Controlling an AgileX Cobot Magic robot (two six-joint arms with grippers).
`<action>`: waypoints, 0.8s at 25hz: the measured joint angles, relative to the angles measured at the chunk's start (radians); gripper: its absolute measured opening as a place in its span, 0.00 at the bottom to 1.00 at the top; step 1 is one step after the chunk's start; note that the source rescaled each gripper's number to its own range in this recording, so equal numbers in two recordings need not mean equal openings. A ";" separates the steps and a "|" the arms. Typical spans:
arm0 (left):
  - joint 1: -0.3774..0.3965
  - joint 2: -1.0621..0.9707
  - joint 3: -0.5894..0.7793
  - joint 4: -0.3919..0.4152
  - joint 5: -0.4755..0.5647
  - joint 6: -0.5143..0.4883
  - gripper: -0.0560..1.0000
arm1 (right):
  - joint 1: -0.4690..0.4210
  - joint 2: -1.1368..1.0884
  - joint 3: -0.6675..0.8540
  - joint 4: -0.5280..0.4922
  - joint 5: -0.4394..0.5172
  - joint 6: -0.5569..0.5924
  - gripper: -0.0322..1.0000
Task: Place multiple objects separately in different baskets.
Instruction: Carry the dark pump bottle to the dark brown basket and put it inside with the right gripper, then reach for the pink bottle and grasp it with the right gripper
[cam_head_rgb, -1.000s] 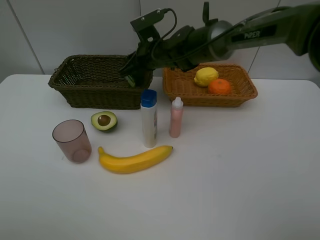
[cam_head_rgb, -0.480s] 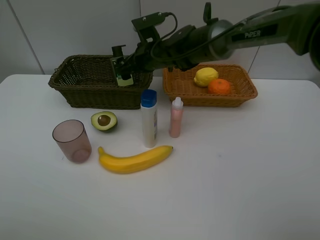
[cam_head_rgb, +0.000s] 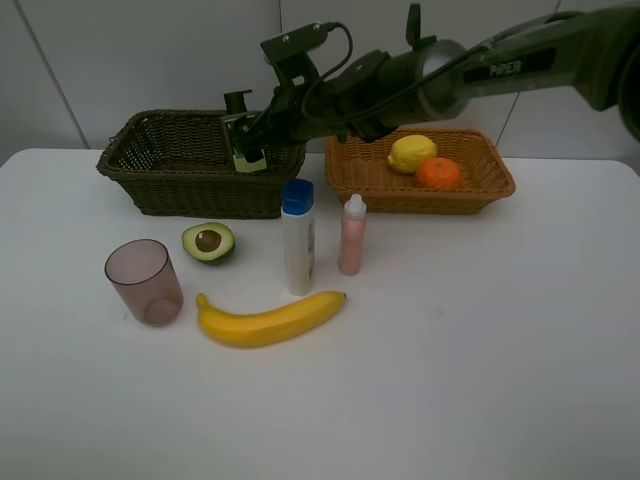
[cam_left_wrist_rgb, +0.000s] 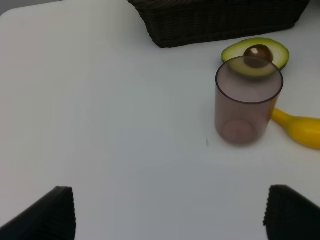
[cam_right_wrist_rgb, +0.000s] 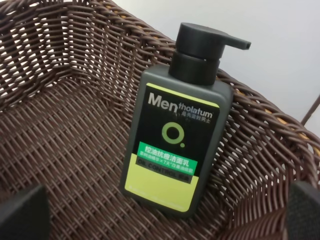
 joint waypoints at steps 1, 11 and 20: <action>0.000 0.000 0.000 0.000 0.000 0.000 1.00 | 0.000 0.000 0.000 0.000 -0.001 0.000 1.00; 0.000 0.000 0.000 0.000 0.000 0.000 1.00 | 0.000 0.000 0.000 0.030 -0.002 0.002 1.00; 0.000 0.000 0.000 0.000 0.000 0.000 1.00 | 0.000 -0.038 0.000 0.050 -0.011 0.002 1.00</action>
